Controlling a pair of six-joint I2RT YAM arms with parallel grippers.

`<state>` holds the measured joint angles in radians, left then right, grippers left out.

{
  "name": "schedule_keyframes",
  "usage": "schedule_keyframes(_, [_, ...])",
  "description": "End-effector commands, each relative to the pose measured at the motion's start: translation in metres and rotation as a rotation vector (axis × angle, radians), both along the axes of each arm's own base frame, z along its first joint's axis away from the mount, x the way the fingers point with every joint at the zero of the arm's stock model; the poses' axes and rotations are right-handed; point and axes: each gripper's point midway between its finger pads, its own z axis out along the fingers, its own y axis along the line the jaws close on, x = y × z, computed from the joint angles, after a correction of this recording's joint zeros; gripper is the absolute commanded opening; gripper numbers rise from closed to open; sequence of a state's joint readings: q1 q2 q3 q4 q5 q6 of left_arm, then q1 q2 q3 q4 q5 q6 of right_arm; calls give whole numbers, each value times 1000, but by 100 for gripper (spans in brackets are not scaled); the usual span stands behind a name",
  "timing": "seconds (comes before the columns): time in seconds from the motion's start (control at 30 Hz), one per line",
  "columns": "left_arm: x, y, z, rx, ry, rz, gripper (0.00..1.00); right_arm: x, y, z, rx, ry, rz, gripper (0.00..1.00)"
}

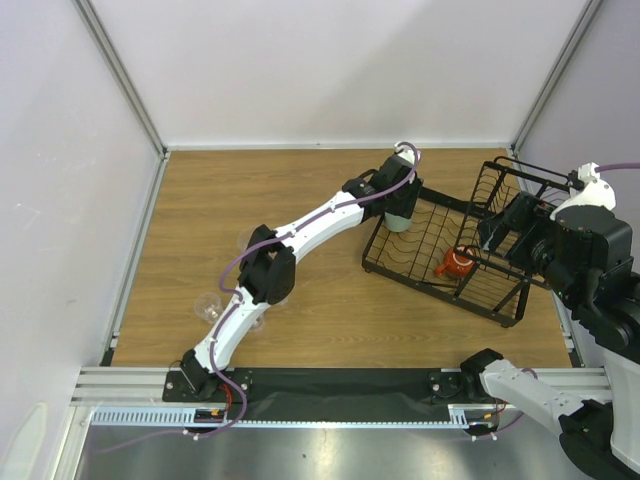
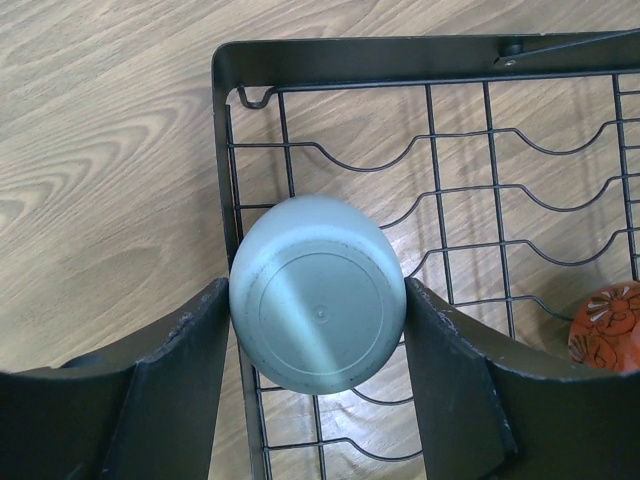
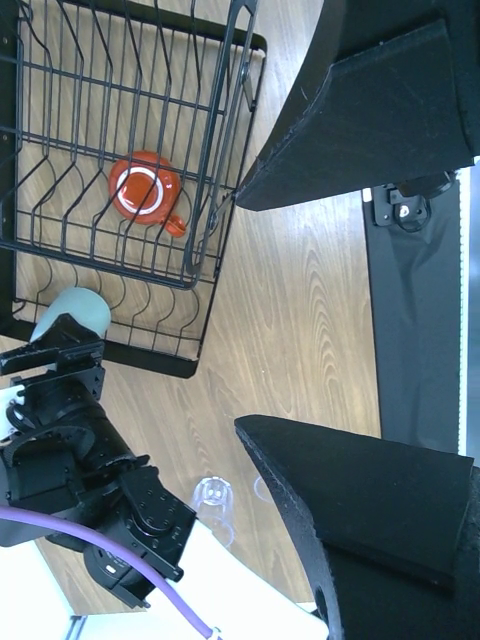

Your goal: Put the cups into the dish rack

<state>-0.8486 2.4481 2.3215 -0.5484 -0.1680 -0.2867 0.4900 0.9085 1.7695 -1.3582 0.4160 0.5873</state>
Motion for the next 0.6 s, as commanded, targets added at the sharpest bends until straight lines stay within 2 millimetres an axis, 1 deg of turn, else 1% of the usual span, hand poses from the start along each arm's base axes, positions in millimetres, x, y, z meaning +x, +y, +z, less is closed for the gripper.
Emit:
schedule_keyframes(0.0, [10,0,33,-36,-72,22,5,-25,-12,-28,-91,131,26,89])
schedule_keyframes(0.07, [10,1,29,-27,-68,26,17,-26,-14,-26,-95,123,22,89])
schedule_keyframes(0.1, [9,1,29,-29,-66,20,28,-26,-15,-26,-98,122,20,89])
schedule_keyframes(0.13, [9,0,28,-28,-64,16,35,-26,-15,-26,-99,120,20,89])
schedule_keyframes(0.2, [8,-2,26,-32,-55,5,55,-26,-16,-26,-103,121,18,89])
schedule_keyframes(0.27, [5,-6,26,-43,-47,-17,61,-26,-17,-26,-106,121,13,89])
schedule_keyframes(0.3, [4,-7,29,-50,-46,-21,68,-26,-17,-26,-106,119,11,89])
schedule_keyframes(0.33, [4,-7,30,-54,-45,-23,73,-26,-17,-26,-110,120,11,89])
schedule_keyframes(0.37, [3,-7,31,-56,-45,-23,79,-25,-18,-26,-111,119,10,89])
schedule_keyframes(0.4, [3,-7,35,-60,-47,-24,87,-25,-18,-27,-115,122,8,89])
schedule_keyframes(0.57, [-1,-12,43,-88,-42,-52,94,-24,-17,-28,-114,125,10,89])
